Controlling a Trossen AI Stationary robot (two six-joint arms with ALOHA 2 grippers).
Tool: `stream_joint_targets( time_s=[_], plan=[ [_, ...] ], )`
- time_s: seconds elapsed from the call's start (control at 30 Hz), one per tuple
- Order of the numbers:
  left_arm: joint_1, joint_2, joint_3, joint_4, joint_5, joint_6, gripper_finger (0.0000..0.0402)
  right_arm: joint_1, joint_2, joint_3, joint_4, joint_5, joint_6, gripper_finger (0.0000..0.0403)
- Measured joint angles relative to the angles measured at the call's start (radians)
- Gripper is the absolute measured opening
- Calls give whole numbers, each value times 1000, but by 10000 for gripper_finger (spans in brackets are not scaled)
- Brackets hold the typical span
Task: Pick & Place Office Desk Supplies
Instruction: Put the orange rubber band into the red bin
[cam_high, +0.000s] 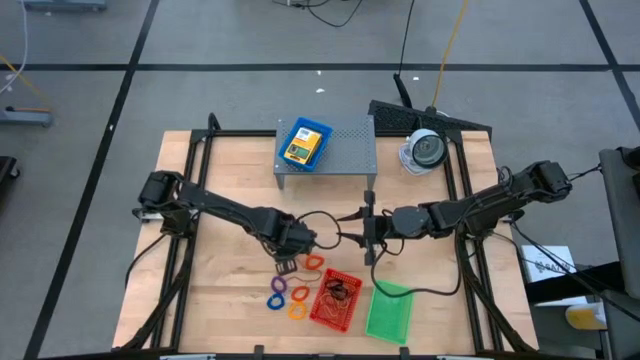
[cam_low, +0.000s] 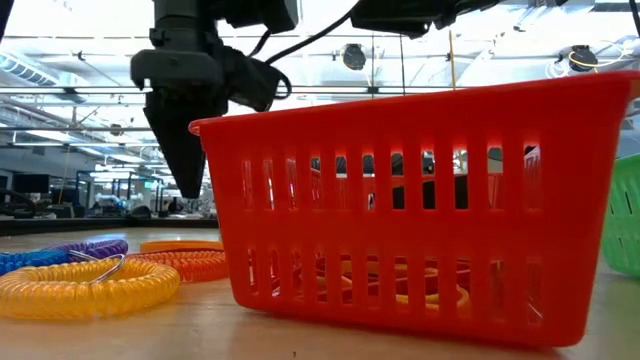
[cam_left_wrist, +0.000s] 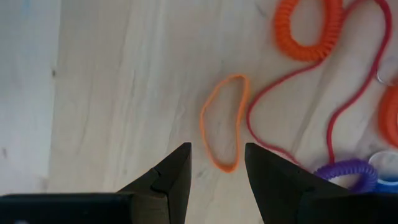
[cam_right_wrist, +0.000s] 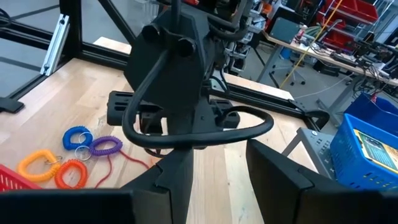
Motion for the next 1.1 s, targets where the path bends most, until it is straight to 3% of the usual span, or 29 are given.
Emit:
stream_joint_targets(
  time_s=[0.2, 0.37, 0.77, 1.1],
  plan=[
    [4, -11, -4, 13, 1, 226, 156, 0, 0, 0, -9, -2, 6, 141],
    [20, -11, -47, 46, 65, 346, 156, 7, 0, 0, -18, -3, 5, 141],
    [100, -11, -122, 137, 91, 364, 156, 7, 1, 0, -27, -1, 5, 141],
    [104, -11, -122, 196, 106, 363, 156, 6, 0, 0, -27, -2, 2, 140]
  ],
)
